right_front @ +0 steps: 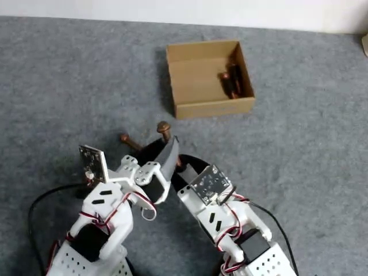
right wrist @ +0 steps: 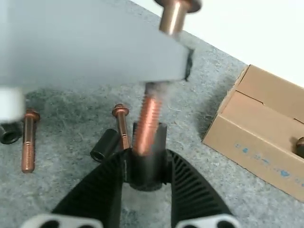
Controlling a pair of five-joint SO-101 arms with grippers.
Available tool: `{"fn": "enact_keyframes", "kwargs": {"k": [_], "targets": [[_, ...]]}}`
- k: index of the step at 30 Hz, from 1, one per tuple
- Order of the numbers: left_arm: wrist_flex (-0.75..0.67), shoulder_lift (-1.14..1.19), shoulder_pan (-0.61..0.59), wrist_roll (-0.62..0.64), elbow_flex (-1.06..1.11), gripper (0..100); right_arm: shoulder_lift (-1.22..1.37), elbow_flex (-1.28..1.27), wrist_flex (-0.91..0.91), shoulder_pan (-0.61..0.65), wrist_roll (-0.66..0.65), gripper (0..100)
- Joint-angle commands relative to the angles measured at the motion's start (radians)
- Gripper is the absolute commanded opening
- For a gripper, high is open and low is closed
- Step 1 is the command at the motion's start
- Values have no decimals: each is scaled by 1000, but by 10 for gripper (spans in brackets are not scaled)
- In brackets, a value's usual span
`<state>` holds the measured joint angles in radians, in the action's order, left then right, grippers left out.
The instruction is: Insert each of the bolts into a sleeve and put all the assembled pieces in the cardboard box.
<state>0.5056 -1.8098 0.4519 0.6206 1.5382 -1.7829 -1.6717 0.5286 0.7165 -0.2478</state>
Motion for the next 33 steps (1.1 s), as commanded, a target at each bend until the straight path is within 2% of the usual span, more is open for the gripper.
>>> {"fn": "enact_keyframes", "kwargs": {"k": [1, 10, 20, 28, 33], "targets": [[-8, -13, -53, 2, -53, 4, -4, -33, -27, -10, -12, 5], [-17, -13, -42, 3, -48, 4, -4, -28, -25, -4, -12, 5], [-232, -13, -104, 3, 44, 4, -4, -28, -25, 33, -12, 5], [-227, -13, -58, 3, 90, 4, -4, -28, -24, -22, -12, 5], [-152, -13, -42, 3, 82, 4, -4, -28, -25, -44, -12, 5]]}}
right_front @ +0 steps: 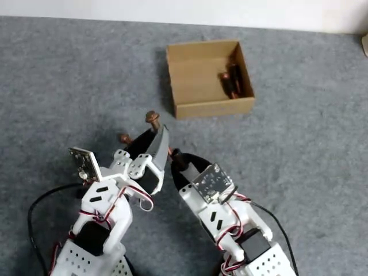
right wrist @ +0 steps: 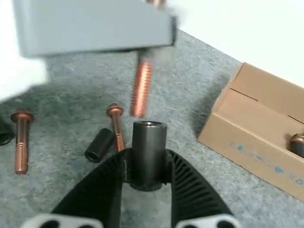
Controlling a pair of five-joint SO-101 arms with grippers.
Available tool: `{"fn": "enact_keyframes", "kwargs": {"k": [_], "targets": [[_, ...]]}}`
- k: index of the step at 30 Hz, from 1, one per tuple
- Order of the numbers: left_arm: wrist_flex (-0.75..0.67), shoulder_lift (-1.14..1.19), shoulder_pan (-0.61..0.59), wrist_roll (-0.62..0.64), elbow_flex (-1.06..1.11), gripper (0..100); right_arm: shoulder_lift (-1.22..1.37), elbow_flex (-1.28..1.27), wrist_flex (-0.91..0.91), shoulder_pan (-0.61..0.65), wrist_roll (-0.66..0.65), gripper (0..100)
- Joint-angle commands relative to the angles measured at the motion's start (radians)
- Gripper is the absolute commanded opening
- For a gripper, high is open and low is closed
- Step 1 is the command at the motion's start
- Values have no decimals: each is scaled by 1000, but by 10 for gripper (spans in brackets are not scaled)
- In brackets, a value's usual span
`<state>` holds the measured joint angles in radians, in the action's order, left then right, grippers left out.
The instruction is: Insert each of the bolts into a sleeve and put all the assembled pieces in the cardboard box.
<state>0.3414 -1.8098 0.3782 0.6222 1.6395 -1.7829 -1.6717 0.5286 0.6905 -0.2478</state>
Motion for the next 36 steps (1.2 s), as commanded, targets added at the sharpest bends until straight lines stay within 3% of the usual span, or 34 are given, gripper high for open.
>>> {"fn": "enact_keyframes", "kwargs": {"k": [1, 10, 36], "targets": [[12, -13, 33, 2, -19, 4, -4, -28, -25, -18, -12, 5], [11, -15, 38, 2, -62, 4, -4, -31, -24, 59, -12, 5], [6, -15, 31, 2, -61, 4, -4, -27, 81, 105, -12, 5]]}}
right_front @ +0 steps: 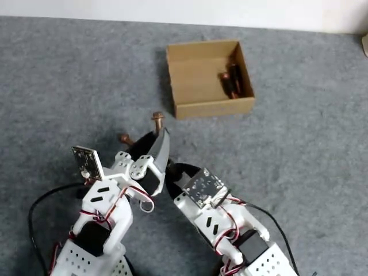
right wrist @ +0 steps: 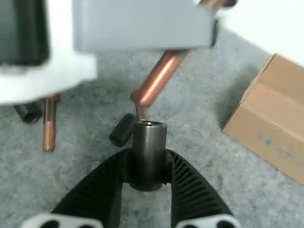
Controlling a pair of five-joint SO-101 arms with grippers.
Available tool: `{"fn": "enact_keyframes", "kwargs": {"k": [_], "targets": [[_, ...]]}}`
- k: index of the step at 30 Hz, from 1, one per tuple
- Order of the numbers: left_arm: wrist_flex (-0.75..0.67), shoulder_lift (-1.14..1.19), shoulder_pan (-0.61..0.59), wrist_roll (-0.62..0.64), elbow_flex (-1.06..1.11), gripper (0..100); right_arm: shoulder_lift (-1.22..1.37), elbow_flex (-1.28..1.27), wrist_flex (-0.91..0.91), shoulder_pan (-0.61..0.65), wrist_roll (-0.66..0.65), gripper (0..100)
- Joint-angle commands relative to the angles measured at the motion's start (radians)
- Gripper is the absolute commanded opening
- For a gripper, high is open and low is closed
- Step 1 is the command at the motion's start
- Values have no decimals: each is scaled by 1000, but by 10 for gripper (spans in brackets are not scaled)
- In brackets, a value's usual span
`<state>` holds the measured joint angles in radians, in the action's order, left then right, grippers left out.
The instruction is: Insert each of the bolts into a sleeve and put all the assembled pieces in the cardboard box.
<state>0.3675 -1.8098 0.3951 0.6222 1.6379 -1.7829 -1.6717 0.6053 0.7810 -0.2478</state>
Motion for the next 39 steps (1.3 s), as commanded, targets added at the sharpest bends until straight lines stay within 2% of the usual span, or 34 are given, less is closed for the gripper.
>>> {"fn": "enact_keyframes", "kwargs": {"k": [1, 19, 28, 39], "targets": [[-21, -15, 15, 2, -58, 4, -4, -27, 4, 16, -12, 5], [-17, -15, 15, 2, -25, 4, -4, 24, 7, 18, -12, 5], [-17, -15, 22, 0, -5, 4, -4, 174, 174, 19, -12, 5], [-15, -15, 58, -3, 33, 4, -4, 189, 173, 16, -12, 5]]}}
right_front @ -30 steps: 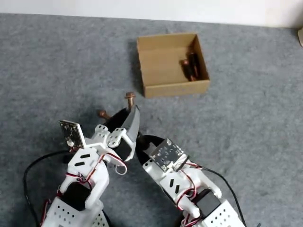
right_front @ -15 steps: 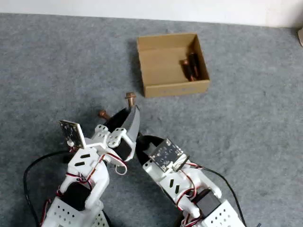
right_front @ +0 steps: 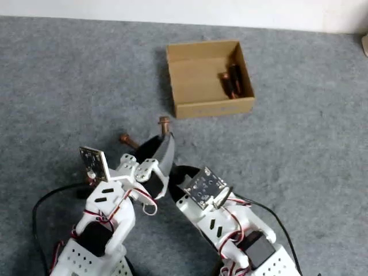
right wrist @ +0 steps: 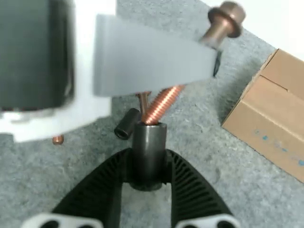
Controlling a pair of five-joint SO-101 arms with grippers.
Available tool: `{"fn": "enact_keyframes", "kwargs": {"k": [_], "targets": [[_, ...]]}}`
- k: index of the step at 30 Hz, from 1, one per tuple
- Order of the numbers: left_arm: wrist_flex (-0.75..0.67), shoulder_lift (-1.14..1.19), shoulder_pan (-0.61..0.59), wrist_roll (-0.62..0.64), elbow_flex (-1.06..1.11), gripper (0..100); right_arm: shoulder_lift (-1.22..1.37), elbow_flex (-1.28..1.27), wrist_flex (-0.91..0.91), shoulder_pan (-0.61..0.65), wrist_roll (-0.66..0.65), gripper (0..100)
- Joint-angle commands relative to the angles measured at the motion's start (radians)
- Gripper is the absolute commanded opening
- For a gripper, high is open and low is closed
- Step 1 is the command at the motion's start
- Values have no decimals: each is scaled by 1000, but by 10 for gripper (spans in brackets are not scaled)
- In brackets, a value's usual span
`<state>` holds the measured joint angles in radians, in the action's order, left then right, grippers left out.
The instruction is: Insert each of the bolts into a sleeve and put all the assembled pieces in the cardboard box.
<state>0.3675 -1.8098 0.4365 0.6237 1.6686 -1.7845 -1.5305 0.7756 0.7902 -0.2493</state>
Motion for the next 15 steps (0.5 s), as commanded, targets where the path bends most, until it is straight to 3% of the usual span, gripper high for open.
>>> {"fn": "enact_keyframes", "kwargs": {"k": [1, 6, 15], "targets": [[-15, -15, 15, -5, 2, 4, -2, 48, 2, 7, -11, 5], [-8, -15, 15, -5, 4, 4, -2, 48, 2, -5, -11, 5], [44, -15, 16, -3, 5, 4, -2, 47, -74, -137, -8, 5]]}}
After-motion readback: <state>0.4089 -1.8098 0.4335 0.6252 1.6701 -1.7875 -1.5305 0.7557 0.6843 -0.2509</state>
